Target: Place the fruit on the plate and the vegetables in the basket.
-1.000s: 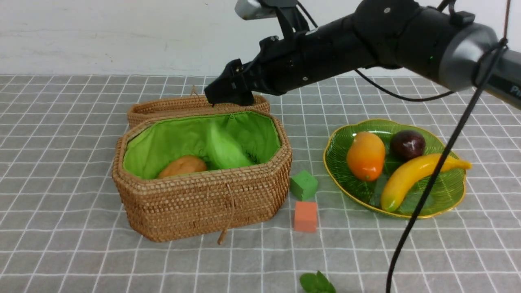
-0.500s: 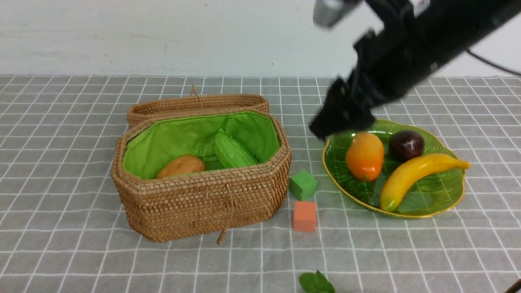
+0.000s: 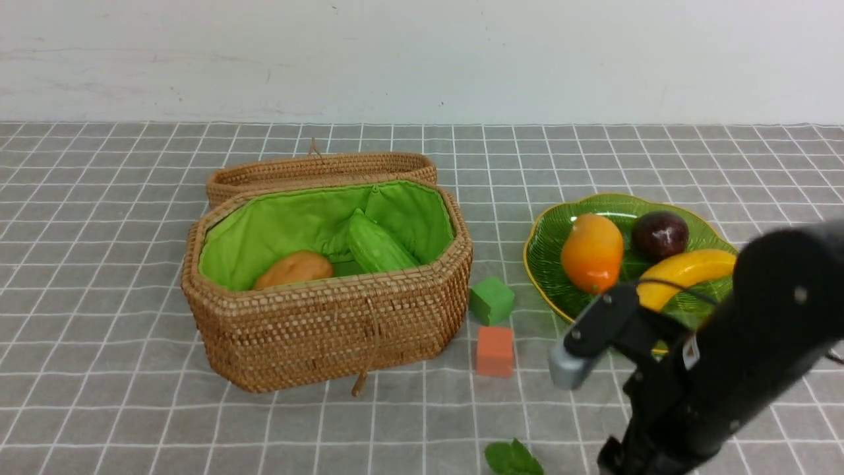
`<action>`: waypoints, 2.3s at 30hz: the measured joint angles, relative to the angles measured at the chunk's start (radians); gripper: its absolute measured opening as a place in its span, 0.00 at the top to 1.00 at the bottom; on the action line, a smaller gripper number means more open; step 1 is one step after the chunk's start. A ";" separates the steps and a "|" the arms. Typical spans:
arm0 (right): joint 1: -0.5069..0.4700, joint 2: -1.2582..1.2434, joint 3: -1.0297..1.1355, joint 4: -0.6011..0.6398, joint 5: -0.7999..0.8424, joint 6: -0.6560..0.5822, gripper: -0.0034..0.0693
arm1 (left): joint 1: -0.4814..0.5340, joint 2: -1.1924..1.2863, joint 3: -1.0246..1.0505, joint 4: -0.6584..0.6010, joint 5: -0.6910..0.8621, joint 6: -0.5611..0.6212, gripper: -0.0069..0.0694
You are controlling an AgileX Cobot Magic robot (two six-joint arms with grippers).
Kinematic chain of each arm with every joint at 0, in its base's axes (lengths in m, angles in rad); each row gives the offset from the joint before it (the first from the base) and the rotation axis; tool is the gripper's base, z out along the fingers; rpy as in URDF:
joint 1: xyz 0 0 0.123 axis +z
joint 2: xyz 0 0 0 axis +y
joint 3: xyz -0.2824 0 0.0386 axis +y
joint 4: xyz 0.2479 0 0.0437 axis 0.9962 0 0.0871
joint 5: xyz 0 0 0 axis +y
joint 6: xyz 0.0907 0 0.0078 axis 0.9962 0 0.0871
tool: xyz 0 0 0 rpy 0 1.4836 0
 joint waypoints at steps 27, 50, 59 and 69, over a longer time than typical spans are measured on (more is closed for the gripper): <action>0.008 0.152 -0.608 0.490 -0.017 -0.307 0.26 | 0.000 0.000 0.000 0.000 0.000 0.000 0.60; 0.062 0.489 -0.956 0.613 -0.085 -0.412 0.02 | 0.000 0.000 0.000 0.000 0.000 0.000 0.60; 0.000 0.387 -0.956 0.486 0.198 -0.169 0.41 | 0.000 0.000 0.000 0.000 0.000 0.000 0.60; -0.015 0.099 -0.957 0.070 0.468 0.337 0.98 | 0.000 0.000 0.000 0.000 -0.008 -0.001 0.60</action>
